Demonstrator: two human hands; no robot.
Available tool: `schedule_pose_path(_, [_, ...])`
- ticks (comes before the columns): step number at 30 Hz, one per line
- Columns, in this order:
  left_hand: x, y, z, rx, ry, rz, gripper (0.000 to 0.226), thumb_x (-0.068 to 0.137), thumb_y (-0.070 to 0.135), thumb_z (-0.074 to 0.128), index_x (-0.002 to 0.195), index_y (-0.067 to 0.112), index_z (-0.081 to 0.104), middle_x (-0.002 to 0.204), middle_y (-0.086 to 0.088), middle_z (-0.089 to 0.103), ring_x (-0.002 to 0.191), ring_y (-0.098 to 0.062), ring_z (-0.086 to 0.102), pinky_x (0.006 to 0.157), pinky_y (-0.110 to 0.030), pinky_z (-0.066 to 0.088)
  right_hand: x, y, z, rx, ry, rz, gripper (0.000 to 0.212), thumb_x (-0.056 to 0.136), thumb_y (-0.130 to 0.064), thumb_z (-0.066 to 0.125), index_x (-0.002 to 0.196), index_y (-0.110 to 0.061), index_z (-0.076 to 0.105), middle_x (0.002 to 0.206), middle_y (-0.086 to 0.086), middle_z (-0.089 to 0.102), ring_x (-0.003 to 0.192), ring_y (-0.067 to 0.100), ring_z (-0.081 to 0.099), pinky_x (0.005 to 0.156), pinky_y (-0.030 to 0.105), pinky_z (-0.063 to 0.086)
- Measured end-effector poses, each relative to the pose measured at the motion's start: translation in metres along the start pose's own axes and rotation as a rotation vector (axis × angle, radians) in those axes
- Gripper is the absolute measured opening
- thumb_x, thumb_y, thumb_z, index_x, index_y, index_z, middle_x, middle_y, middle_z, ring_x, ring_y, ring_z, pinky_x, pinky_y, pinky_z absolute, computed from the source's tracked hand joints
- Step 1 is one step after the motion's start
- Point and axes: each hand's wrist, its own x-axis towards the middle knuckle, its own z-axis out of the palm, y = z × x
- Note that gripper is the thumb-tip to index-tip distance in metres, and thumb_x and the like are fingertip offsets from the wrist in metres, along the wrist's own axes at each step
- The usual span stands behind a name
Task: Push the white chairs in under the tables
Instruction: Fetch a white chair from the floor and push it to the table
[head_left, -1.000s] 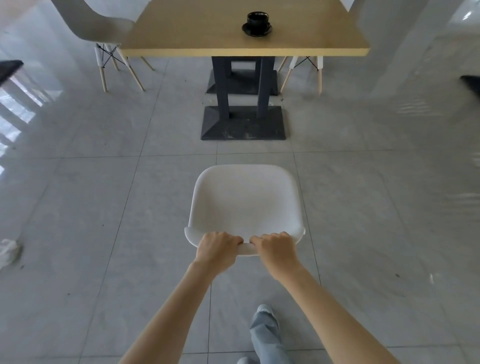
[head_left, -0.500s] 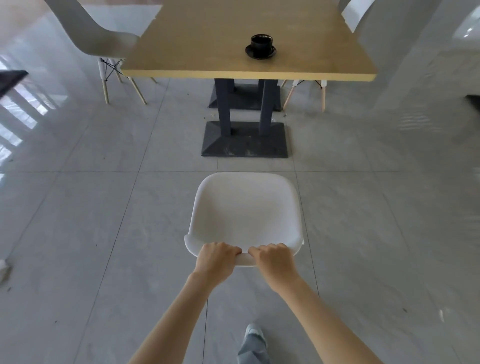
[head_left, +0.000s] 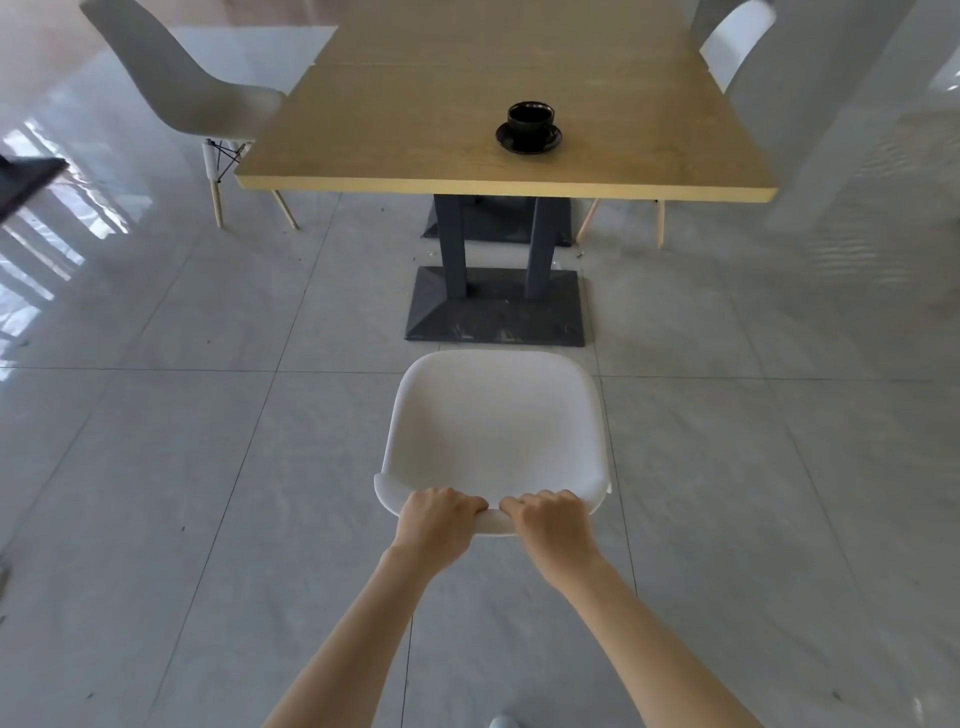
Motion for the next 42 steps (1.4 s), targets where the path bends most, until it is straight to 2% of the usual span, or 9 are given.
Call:
schedule_pose_path(6, [0.037, -0.009, -0.009, -0.013, 0.024, -0.01, 0.036, 0.083, 0.008, 0.044, 0.108, 0.027, 0.062, 0.098, -0.004, 0.072, 0.092, -0.03, 0.065, 0.072, -0.033, 0.048, 0.034, 0.017, -0.006, 0.012, 0.022, -0.012, 0.039, 0.023, -0.01, 0.085, 0.049, -0.025, 0.061, 0.03, -0.004, 0.048, 0.026, 0.013, 0.047, 0.036, 0.015, 0.033])
schedule_pose_path(14, [0.085, -0.023, -0.027, -0.001, 0.034, -0.004, 0.034, 0.085, 0.009, 0.043, 0.107, 0.026, 0.062, 0.099, -0.003, 0.072, 0.093, -0.031, 0.065, 0.072, -0.034, 0.048, 0.082, 0.039, -0.013, -0.004, 0.034, -0.01, 0.035, 0.03, -0.01, 0.086, 0.052, -0.025, 0.063, 0.031, -0.003, 0.049, 0.027, 0.014, 0.047, 0.037, 0.018, 0.028])
schedule_pose_path(18, [0.11, -0.03, -0.038, -0.004, 0.026, 0.001, 0.032, 0.086, 0.01, 0.043, 0.106, 0.025, 0.063, 0.1, -0.004, 0.072, 0.093, -0.032, 0.065, 0.074, -0.035, 0.049, 0.107, 0.051, -0.018, -0.004, 0.023, -0.019, 0.038, 0.027, -0.01, 0.086, 0.052, -0.025, 0.062, 0.031, -0.002, 0.05, 0.027, 0.014, 0.048, 0.033, 0.019, 0.035])
schedule_pose_path(26, [0.164, -0.043, -0.06, -0.003, 0.022, 0.014, 0.029, 0.085, 0.01, 0.043, 0.102, 0.023, 0.063, 0.097, -0.005, 0.072, 0.09, -0.031, 0.065, 0.071, -0.034, 0.048, 0.162, 0.079, -0.026, 0.016, 0.028, -0.02, 0.04, 0.023, -0.015, 0.087, 0.046, -0.026, 0.057, 0.03, -0.004, 0.048, 0.026, 0.014, 0.046, 0.033, 0.016, 0.032])
schedule_pose_path(31, [0.197, -0.055, -0.077, 0.009, 0.009, 0.037, 0.029, 0.083, 0.007, 0.044, 0.101, 0.02, 0.063, 0.096, -0.006, 0.072, 0.089, -0.032, 0.065, 0.064, -0.03, 0.036, 0.196, 0.09, -0.033, 0.004, 0.019, -0.001, 0.041, 0.019, -0.009, 0.083, 0.046, -0.025, 0.056, 0.031, -0.004, 0.047, 0.026, 0.014, 0.046, 0.035, 0.018, 0.026])
schedule_pose_path(35, [0.221, -0.066, -0.088, 0.009, 0.005, 0.046, 0.03, 0.082, 0.006, 0.044, 0.099, 0.02, 0.063, 0.094, -0.005, 0.072, 0.087, -0.031, 0.065, 0.062, -0.03, 0.036, 0.223, 0.098, -0.035, 0.017, 0.015, 0.024, 0.043, 0.015, -0.005, 0.078, 0.046, -0.024, 0.055, 0.031, -0.004, 0.046, 0.027, 0.014, 0.045, 0.041, 0.017, 0.019])
schedule_pose_path(42, [0.256, -0.078, -0.101, 0.012, 0.017, 0.063, 0.03, 0.082, 0.006, 0.044, 0.099, 0.021, 0.063, 0.093, -0.005, 0.072, 0.087, -0.031, 0.065, 0.063, -0.031, 0.04, 0.257, 0.111, -0.04, 0.005, -0.016, 0.027, 0.042, 0.021, -0.005, 0.081, 0.049, -0.024, 0.058, 0.032, -0.005, 0.047, 0.028, 0.013, 0.045, 0.04, 0.017, 0.022])
